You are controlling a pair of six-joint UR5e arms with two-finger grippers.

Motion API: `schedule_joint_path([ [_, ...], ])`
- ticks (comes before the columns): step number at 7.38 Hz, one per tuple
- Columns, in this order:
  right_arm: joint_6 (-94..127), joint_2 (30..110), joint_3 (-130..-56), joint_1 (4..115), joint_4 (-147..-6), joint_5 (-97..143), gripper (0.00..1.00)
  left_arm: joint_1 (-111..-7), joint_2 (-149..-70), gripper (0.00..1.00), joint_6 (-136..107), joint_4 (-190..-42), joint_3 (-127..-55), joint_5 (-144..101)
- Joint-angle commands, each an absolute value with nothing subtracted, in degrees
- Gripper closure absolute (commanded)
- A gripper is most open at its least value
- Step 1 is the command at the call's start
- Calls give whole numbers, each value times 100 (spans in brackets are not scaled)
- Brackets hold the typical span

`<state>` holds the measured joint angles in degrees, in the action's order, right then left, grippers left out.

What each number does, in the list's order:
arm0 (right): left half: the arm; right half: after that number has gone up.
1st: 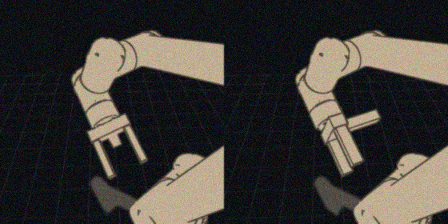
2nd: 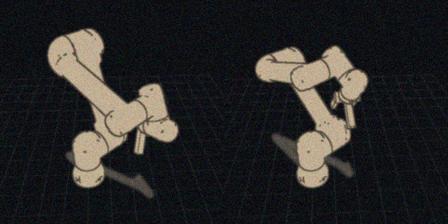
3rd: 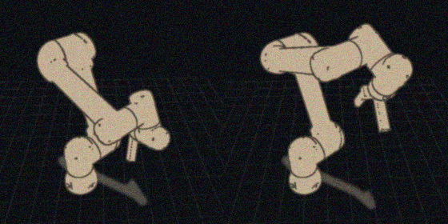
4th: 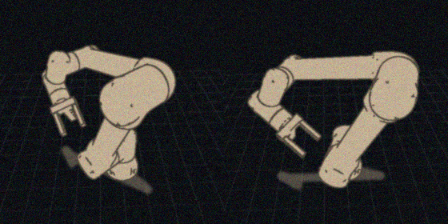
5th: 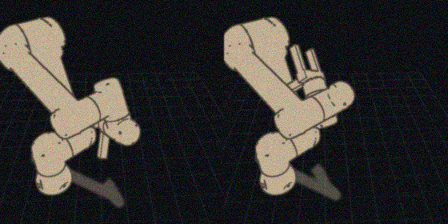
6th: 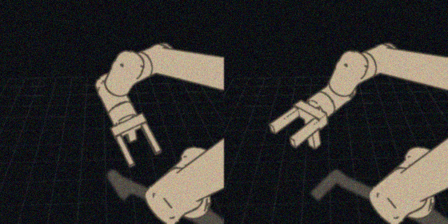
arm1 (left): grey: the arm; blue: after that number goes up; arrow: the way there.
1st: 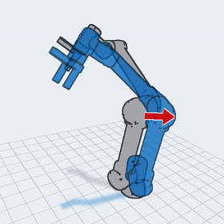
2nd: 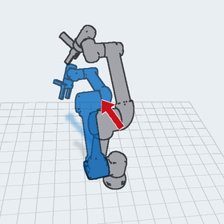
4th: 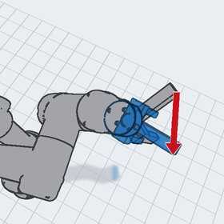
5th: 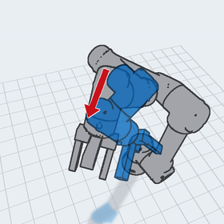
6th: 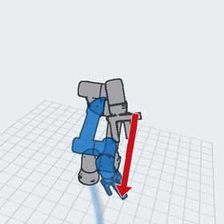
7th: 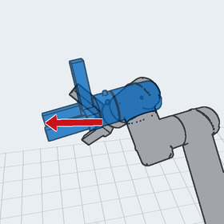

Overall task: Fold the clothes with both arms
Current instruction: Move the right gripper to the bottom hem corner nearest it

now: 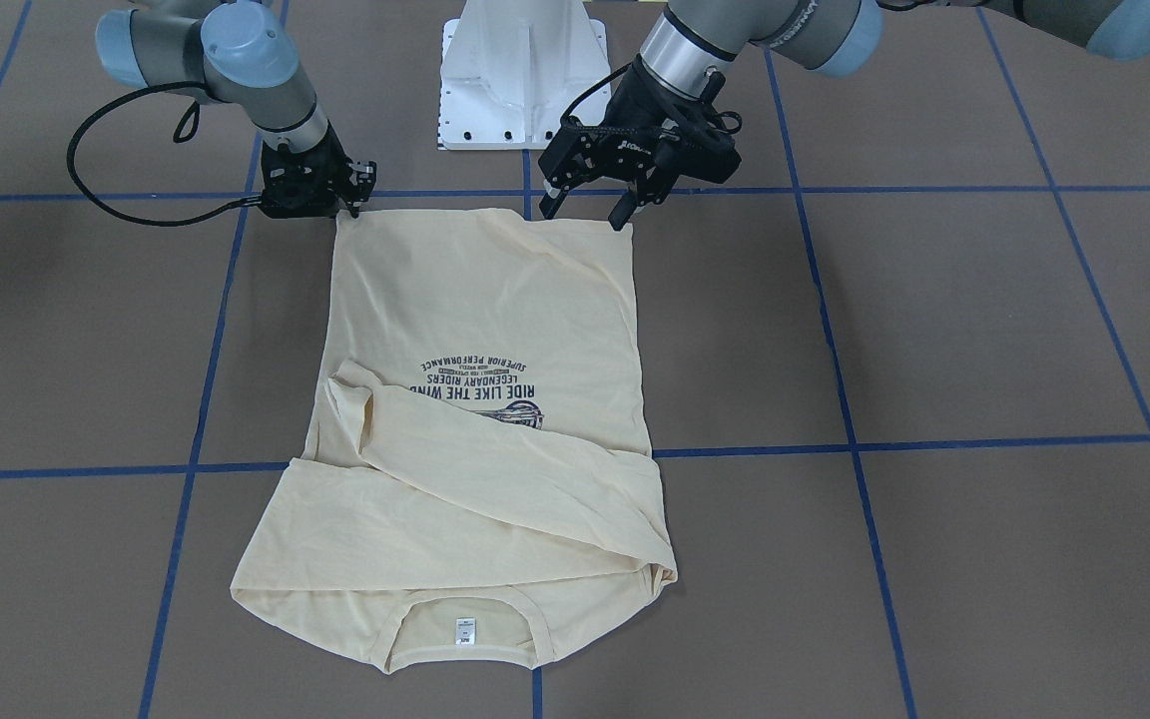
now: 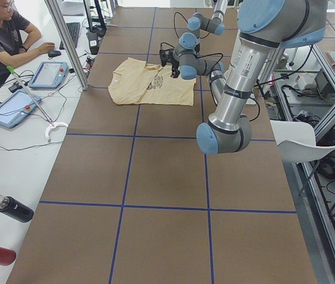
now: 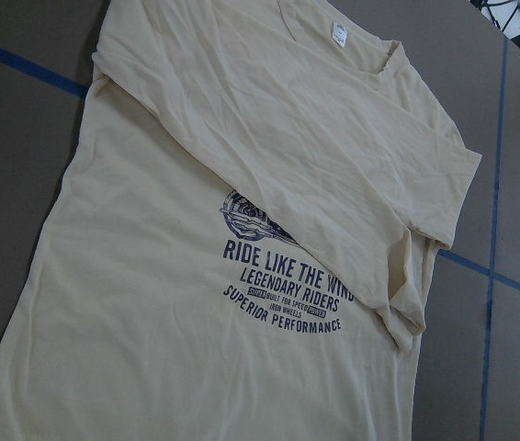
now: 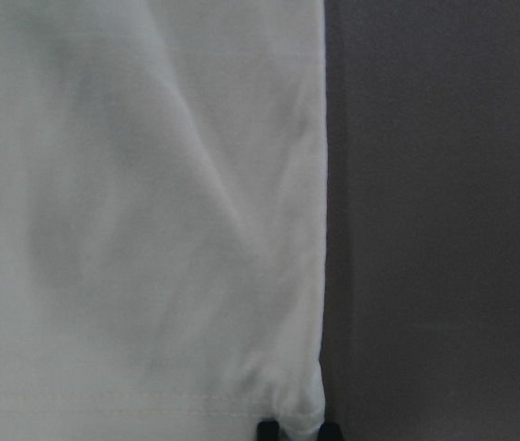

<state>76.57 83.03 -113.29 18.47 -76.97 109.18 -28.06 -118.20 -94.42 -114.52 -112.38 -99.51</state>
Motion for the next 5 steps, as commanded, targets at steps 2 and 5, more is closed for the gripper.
schedule_joint_path([
  [2,7655,8253,-11399,1898,-7813,10925,100,-2804,-11777,1,-9352,-11452,-11232,-9958],
  [5,7664,8192,-11768,1995,-8095,10916,100,-2795,-11707,1,-9352,-11435,-11224,-9967],
])
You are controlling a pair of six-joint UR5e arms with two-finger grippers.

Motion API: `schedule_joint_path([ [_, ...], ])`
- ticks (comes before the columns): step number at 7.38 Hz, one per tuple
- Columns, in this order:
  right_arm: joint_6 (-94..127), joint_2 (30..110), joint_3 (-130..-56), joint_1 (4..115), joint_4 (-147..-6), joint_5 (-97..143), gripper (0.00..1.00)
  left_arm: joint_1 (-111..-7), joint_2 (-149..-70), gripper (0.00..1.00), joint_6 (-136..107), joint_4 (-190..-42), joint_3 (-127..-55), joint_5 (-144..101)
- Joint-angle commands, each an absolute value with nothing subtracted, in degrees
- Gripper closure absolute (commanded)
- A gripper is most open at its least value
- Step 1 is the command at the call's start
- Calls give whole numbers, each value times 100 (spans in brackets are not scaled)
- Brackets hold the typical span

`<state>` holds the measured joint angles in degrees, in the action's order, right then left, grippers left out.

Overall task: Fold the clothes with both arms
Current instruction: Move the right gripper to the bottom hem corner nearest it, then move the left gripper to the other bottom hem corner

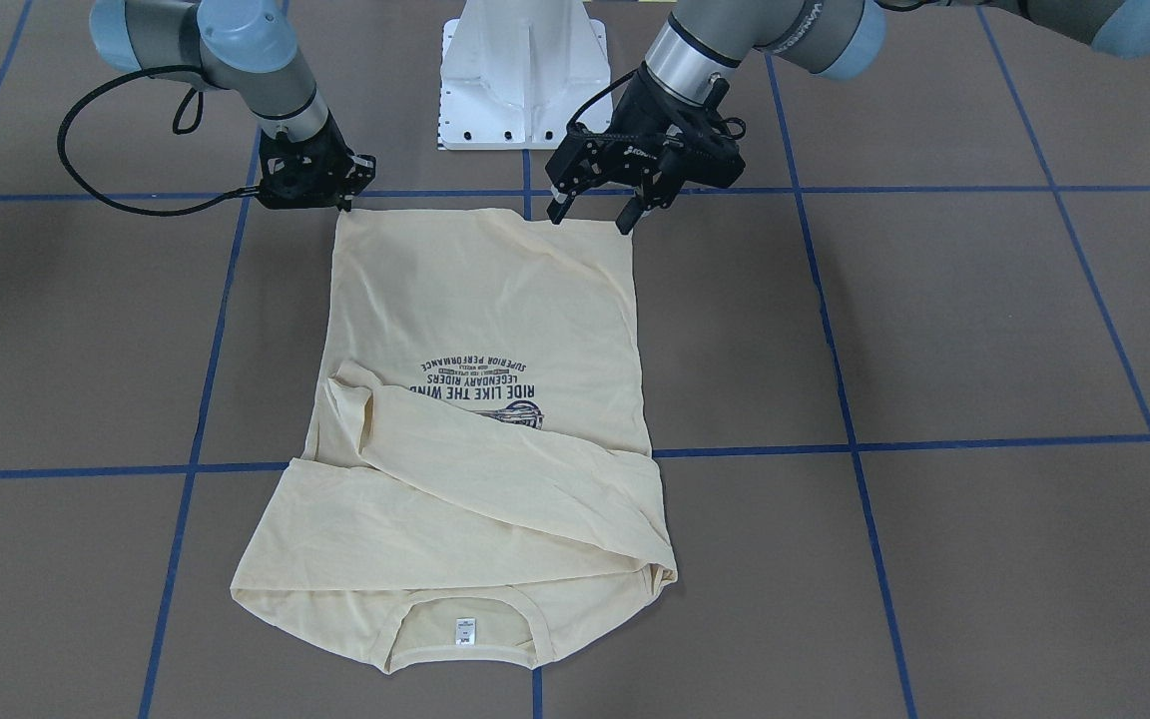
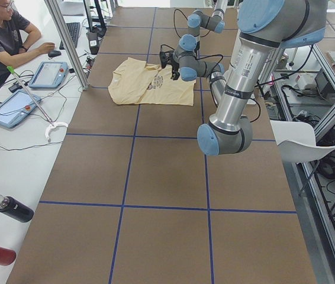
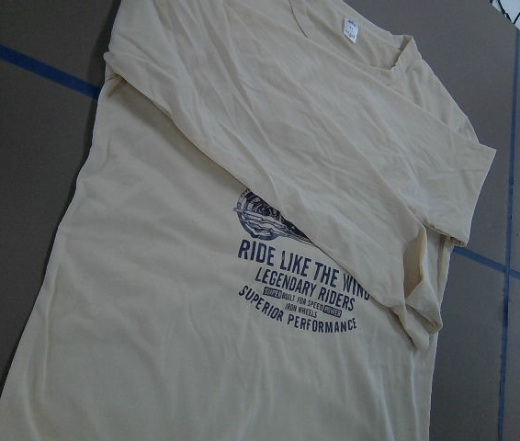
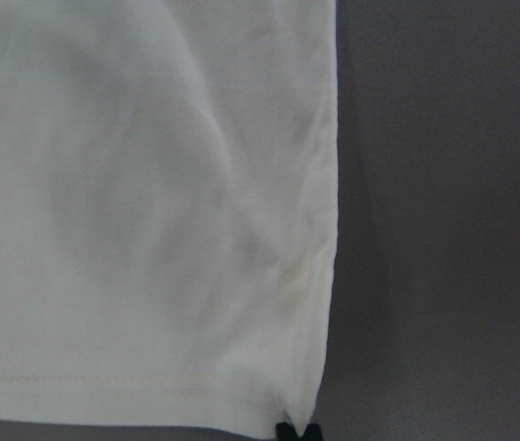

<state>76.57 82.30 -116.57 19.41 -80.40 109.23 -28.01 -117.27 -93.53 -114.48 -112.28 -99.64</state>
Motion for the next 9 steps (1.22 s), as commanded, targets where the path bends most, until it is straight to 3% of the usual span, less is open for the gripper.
schedule_joint_path([
  [1,7664,8165,-11769,2039,-8086,10916,100,-2725,-11516,1,-9352,-11348,-11232,-10071],
  [3,7664,8165,-11803,2100,-8069,10916,100,-2253,-11015,1,-9352,-11277,-11224,-10055],
  [6,7638,8174,-11830,2399,-8042,11355,100,-1750,-11074,3,-9079,-10206,-11127,-9906],
  [7,7638,8174,-11830,2452,-8042,11355,100,-1732,-11126,13,-9079,-10204,-11040,-9862],
  [9,7638,8174,-11865,2531,-8042,11425,100,-1731,-11511,17,-9070,-10248,-10480,-9713],
])
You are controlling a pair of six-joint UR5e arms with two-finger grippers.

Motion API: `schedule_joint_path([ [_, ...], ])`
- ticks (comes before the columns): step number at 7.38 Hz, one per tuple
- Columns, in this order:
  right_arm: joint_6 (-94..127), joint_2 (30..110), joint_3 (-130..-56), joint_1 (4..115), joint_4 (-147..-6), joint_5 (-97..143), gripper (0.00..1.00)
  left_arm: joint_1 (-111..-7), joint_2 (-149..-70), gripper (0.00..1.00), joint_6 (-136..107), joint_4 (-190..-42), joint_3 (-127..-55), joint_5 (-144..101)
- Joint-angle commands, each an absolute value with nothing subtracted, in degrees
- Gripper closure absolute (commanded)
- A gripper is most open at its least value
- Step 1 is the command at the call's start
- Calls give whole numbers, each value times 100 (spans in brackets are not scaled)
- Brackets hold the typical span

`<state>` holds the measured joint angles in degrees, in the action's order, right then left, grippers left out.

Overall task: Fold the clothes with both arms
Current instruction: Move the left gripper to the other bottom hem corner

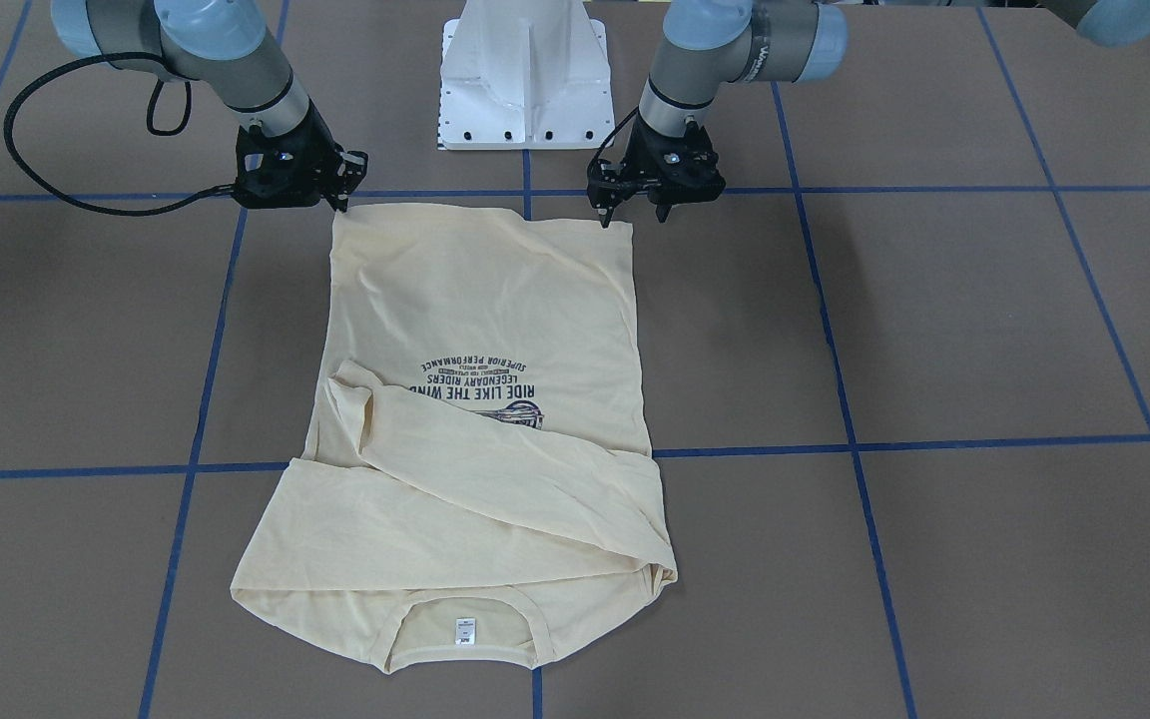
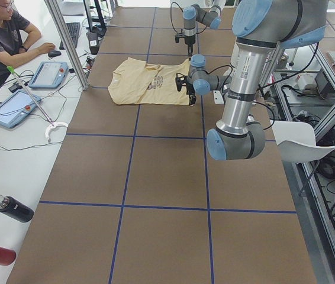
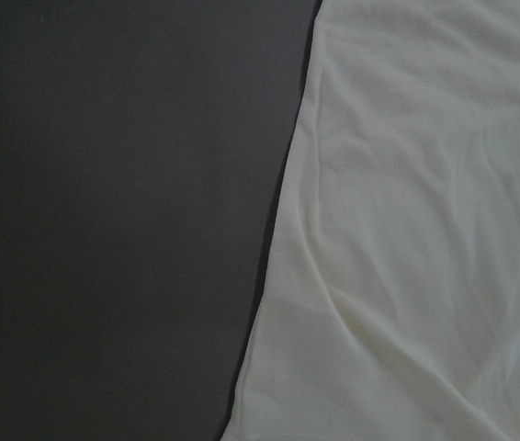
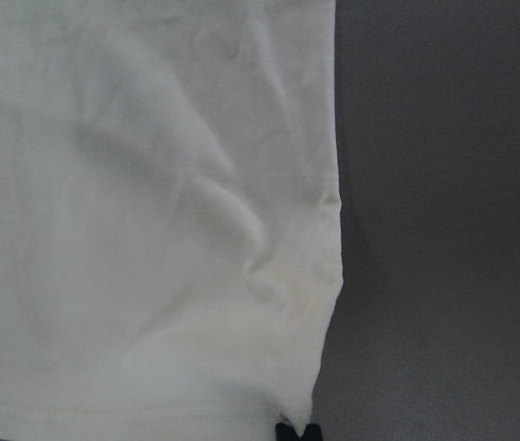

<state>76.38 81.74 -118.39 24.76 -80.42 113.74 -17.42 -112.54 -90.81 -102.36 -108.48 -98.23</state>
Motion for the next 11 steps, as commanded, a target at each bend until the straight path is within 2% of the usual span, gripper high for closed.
schedule_joint_path([
  [1,7638,8174,-11865,2583,-8042,11504,100,-1731,-11731,19,-9070,-10248,-10155,-9686],
  [2,7638,8183,-11865,2601,-8042,11514,100,-1731,-11725,25,-9070,-10239,-10151,-9659],
  [11,7629,8183,-11874,2689,-8042,11584,100,-1705,-11654,25,-9070,-10002,-10406,-9677],
])
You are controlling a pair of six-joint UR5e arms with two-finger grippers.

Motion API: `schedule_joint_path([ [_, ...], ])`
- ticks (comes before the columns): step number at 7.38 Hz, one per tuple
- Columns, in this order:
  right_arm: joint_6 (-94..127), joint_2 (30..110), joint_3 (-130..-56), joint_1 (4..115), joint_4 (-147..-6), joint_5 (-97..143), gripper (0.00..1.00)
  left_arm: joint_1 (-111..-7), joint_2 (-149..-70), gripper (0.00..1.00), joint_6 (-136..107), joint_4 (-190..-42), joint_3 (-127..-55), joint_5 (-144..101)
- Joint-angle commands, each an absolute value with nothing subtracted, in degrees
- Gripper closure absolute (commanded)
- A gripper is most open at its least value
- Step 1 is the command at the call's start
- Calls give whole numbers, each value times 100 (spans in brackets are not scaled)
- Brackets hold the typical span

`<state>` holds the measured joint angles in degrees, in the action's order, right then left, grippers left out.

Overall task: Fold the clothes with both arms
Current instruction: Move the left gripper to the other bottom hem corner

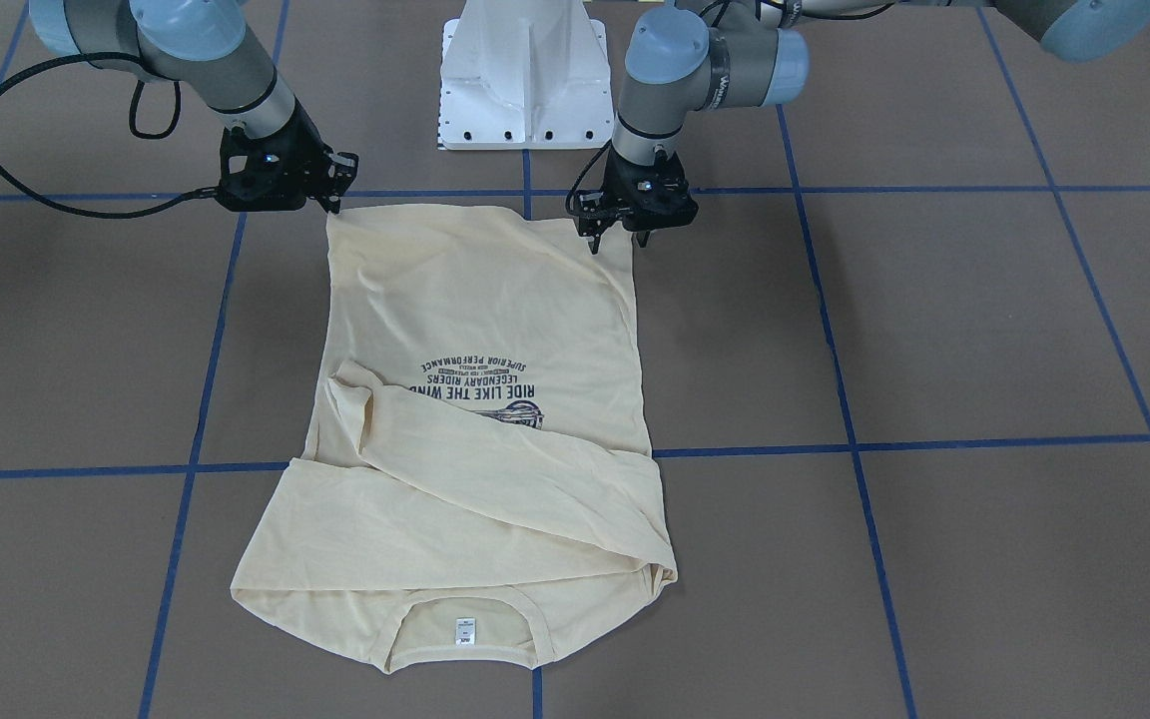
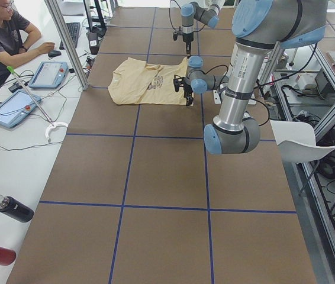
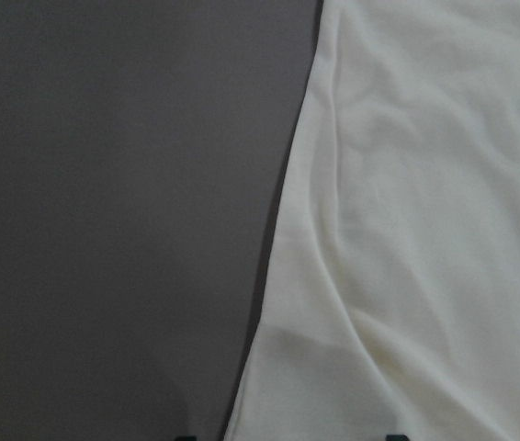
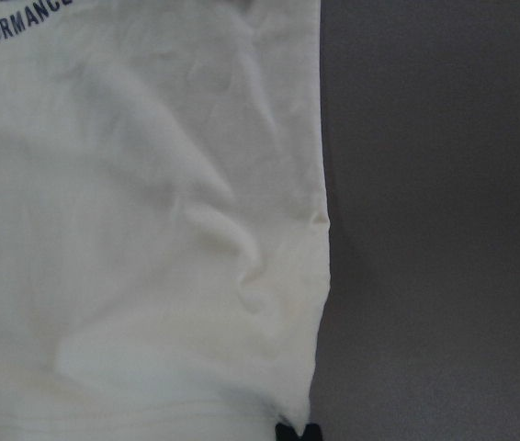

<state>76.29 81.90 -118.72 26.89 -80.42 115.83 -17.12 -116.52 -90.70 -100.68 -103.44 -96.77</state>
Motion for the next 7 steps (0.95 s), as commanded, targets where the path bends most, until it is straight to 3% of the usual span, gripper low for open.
schedule_joint_path([
  [1,7629,8183,-11874,2689,-8042,11584,100,-1696,-11654,25,-9070,-9898,-10441,-9677],
  [7,7629,8191,-11865,2698,-8042,11584,100,-1564,-11637,25,-9079,-9738,-10512,-9686],
])
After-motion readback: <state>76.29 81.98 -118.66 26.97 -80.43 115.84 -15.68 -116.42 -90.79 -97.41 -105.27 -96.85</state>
